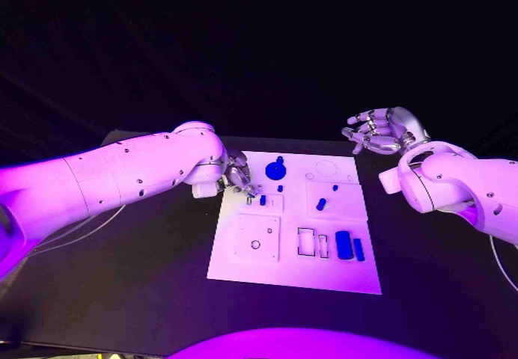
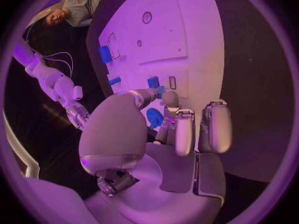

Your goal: Assemble the parts on the task board

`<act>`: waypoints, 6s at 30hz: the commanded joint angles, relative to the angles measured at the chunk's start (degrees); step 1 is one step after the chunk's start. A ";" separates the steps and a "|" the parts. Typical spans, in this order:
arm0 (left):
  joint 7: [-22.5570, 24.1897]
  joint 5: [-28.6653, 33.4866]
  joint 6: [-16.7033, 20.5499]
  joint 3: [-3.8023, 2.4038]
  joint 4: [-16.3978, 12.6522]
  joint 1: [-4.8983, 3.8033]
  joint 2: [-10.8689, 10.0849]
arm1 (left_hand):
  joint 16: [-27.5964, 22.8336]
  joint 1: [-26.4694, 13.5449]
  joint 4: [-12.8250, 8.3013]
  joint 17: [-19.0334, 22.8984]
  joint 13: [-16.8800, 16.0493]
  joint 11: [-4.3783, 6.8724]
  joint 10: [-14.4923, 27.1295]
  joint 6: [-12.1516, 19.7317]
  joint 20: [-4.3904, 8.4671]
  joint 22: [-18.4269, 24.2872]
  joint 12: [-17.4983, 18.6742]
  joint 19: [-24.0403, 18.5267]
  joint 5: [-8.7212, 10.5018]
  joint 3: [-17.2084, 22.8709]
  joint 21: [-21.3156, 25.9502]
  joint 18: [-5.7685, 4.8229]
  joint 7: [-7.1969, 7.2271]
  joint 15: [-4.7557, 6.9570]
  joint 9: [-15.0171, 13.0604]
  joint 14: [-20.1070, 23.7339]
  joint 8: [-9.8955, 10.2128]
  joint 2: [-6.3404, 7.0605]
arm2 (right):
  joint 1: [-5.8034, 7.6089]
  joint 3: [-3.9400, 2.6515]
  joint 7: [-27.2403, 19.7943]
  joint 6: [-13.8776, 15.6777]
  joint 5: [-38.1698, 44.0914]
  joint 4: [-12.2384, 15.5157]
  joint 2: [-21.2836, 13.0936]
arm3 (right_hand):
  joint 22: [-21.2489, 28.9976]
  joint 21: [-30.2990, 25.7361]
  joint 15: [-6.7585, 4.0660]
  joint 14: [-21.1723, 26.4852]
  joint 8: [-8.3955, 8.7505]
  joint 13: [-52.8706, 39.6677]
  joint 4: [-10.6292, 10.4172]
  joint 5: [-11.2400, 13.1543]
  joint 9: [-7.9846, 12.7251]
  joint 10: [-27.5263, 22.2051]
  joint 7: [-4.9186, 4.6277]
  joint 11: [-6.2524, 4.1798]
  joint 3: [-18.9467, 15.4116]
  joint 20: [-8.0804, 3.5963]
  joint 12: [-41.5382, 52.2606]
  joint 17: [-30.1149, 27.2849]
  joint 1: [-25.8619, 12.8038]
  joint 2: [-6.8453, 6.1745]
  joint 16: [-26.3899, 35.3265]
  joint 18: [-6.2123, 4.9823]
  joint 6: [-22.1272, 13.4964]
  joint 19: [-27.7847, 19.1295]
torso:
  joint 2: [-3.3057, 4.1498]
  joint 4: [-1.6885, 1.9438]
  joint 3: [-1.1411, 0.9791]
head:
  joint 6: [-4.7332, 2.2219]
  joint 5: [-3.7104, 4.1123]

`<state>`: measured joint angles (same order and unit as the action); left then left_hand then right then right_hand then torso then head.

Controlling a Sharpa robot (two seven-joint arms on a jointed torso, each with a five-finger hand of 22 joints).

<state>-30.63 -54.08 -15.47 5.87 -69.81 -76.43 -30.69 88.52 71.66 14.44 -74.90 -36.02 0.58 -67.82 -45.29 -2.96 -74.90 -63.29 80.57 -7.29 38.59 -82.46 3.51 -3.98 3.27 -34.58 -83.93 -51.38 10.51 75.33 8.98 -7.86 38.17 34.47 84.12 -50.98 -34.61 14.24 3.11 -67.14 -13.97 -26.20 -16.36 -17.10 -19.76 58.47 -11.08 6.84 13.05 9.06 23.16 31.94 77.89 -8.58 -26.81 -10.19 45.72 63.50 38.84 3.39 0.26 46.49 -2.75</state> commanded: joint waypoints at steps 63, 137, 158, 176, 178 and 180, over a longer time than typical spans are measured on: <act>0.00 -5.82 -1.78 0.78 -0.55 0.92 0.02 | 0.54 -1.11 -10.75 -13.40 0.11 0.10 -0.80 -0.36 0.11 -4.33 -0.38 0.47 -0.21 10.53 -0.20 -0.47 0.42 0.43 0.17 -5.54 -0.59 -0.14 | -0.02 -0.01 -6.86 2.37 -6.50 -0.38 0.35 | 15.15 -10.41 2.50 2.74 -0.64 16.31 0.77 -1.01 1.51 1.86 -1.67 1.90 4.80 2.68 -8.64 -7.61 -1.27 -1.93 15.03 -0.32 0.64 -0.87 | -0.01 0.02 -0.01 | 0.84 -0.18; 0.82 -2.44 9.14 0.21 -6.36 1.15 -5.27 | 1.15 -6.02 -11.89 -14.49 -3.02 1.08 -4.21 -3.24 0.54 -6.31 -2.37 2.20 -0.23 12.09 -1.51 -0.99 1.65 1.13 0.85 -5.89 -1.66 -0.95 | -0.04 -0.01 -6.62 1.71 -6.65 -0.63 0.29 | 15.89 -10.45 2.54 2.57 -0.83 16.99 0.74 -1.39 1.54 2.14 -1.74 1.94 4.93 2.72 -8.71 -7.90 -1.54 -2.04 15.44 -0.32 1.01 -0.76 | -0.10 0.10 -0.02 | 0.98 0.17; 1.39 -3.63 11.92 0.55 -7.62 2.19 -5.36 | 1.12 -6.14 -11.94 -14.43 -2.86 1.12 -4.25 -3.30 0.60 -6.45 -2.28 2.33 -0.14 12.14 -1.61 -1.03 1.68 1.18 0.88 -5.87 -1.70 -1.13 | -0.21 -0.01 -6.63 1.52 -6.65 -0.64 0.24 | 16.06 -10.46 2.55 2.57 -0.85 17.15 0.76 -1.43 1.56 2.17 -1.75 1.95 4.96 2.73 -8.74 -7.97 -1.58 -2.07 15.55 -0.32 1.05 -0.76 | 0.00 -0.04 0.00 | 1.00 -0.04; 1.09 -4.62 6.33 0.55 -5.47 2.36 -4.12 | 1.25 -6.03 -12.59 -14.67 -2.68 1.19 -4.26 -3.15 0.72 -6.47 -2.14 2.35 0.06 12.12 -1.62 -1.03 1.74 1.26 0.99 -5.94 -1.64 -0.77 | -0.27 -0.02 -6.65 1.43 -6.67 -0.74 0.35 | 16.06 -10.46 2.55 2.57 -0.85 17.15 0.76 -1.43 1.56 2.17 -1.75 1.95 4.96 2.73 -8.74 -7.97 -1.58 -2.07 15.55 -0.32 1.05 -0.76 | -0.01 -0.02 -0.02 | 1.25 -0.06; 1.07 -4.68 5.83 0.55 -5.36 2.36 -4.03 | 1.25 -6.03 -12.59 -14.67 -2.68 1.19 -4.26 -3.15 0.72 -6.47 -2.14 2.35 0.06 12.12 -1.62 -1.03 1.74 1.26 0.99 -5.94 -1.64 -0.77 | -0.28 -0.02 -6.65 1.42 -6.67 -0.75 0.35 | 16.06 -10.46 2.55 2.57 -0.85 17.15 0.76 -1.43 1.56 2.17 -1.75 1.95 4.96 2.73 -8.74 -7.97 -1.58 -2.07 15.55 -0.32 1.05 -0.76 | -0.01 -0.04 -0.02 | 1.23 -0.04; 1.07 -4.73 5.51 0.55 -5.29 2.36 -3.95 | 1.30 -6.01 -12.66 -14.77 -2.67 1.20 -4.27 -3.15 0.73 -6.47 -2.14 2.35 0.07 12.11 -1.62 -1.03 1.74 1.27 1.00 -5.97 -1.64 -0.72 | -0.29 -0.02 -6.65 1.42 -6.68 -0.76 0.36 | 16.06 -10.46 2.55 2.57 -0.85 17.15 0.76 -1.43 1.56 2.17 -1.75 1.95 4.96 2.73 -8.74 -7.97 -1.58 -2.07 15.55 -0.32 1.05 -0.76 | -0.01 -0.02 -0.02 | 1.25 0.08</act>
<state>-29.95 -58.24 -7.32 6.45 -75.08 -74.08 -34.81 89.59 65.44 9.84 -74.90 -38.70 1.51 -71.78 -47.13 -2.16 -74.94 -65.67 82.62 -6.94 42.86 -83.81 3.50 -3.55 4.08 -33.62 -83.93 -52.88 9.95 75.08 8.98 -13.81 40.43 27.61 83.37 -50.66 -18.60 4.09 5.52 -64.58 -14.62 -9.10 -15.57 -18.17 -18.27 60.40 -11.90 8.50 17.73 11.48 14.66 24.05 76.55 -10.35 -11.44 -10.19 46.42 62.51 38.84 3.35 0.23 47.70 -2.81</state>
